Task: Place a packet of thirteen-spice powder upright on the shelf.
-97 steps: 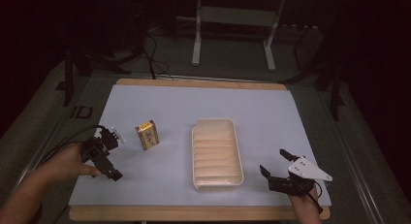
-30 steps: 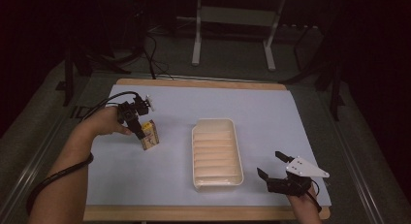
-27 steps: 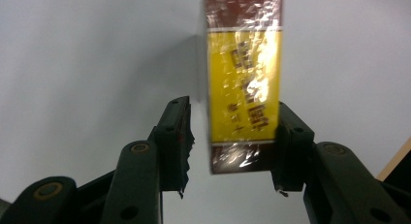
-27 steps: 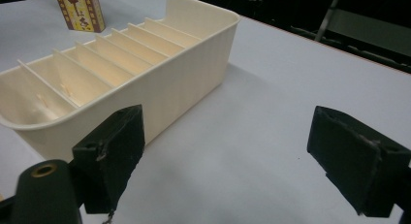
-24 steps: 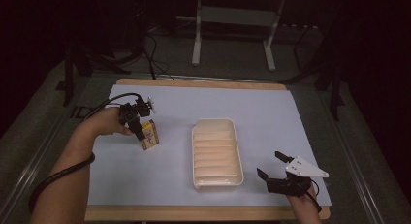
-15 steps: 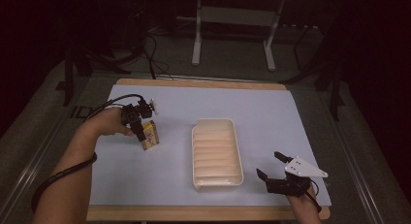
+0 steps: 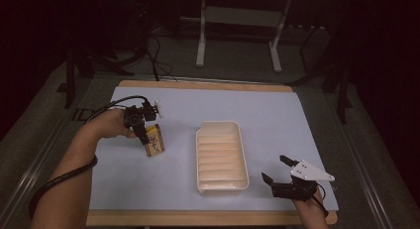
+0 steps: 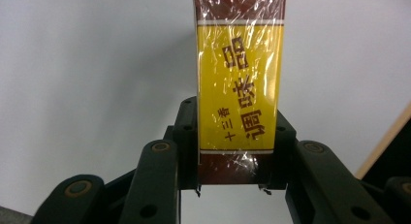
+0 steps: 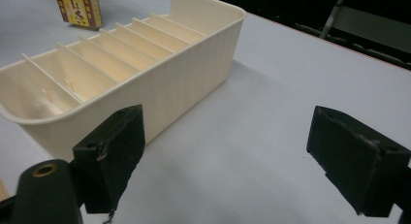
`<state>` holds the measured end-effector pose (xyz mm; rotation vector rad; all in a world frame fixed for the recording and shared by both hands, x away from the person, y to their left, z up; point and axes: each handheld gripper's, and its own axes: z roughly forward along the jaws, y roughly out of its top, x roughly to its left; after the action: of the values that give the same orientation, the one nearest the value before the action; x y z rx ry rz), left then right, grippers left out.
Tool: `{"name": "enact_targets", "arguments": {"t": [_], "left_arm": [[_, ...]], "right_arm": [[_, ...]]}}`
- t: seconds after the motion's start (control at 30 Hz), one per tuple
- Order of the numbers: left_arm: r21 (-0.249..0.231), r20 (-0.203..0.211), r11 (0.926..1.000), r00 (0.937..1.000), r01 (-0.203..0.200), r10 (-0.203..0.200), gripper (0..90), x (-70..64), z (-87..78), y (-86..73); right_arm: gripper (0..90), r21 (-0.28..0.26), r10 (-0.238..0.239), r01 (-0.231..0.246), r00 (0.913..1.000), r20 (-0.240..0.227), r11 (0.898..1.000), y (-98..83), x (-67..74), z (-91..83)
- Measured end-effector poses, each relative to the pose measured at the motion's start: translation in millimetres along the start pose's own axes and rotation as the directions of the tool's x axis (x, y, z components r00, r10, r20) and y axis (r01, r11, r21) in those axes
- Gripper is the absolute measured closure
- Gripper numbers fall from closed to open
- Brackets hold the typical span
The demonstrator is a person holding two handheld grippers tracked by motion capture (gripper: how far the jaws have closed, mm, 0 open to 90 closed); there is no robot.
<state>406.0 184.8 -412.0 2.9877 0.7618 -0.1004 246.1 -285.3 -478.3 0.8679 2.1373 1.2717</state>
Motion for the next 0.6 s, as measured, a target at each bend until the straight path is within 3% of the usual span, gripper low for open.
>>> {"name": "enact_targets", "arguments": {"t": [0.17,0.47,0.6], "left_arm": [[-0.032,0.012,0.9989,0.9993,-0.034,0.034,67.6,-7.8,-8.8,1.0],[-0.028,0.034,0.9957,0.9954,-0.088,0.089,67.6,-23.3,-20.3,11.4],[-0.052,0.024,0.9923,0.9932,-0.112,0.114,67.6,-29.6,-29.6,12.6]], "right_arm": [[13.8,0.003,0.001,-0.001,1.0,-0.001,1.0,0.1,0.6,0.2],[13.8,0.004,0.001,-0.001,1.0,0.002,1.0,0.2,0.4,0.0],[13.8,0.008,0.001,-0.001,1.0,0.001,1.0,0.1,0.8,0.2]]}}
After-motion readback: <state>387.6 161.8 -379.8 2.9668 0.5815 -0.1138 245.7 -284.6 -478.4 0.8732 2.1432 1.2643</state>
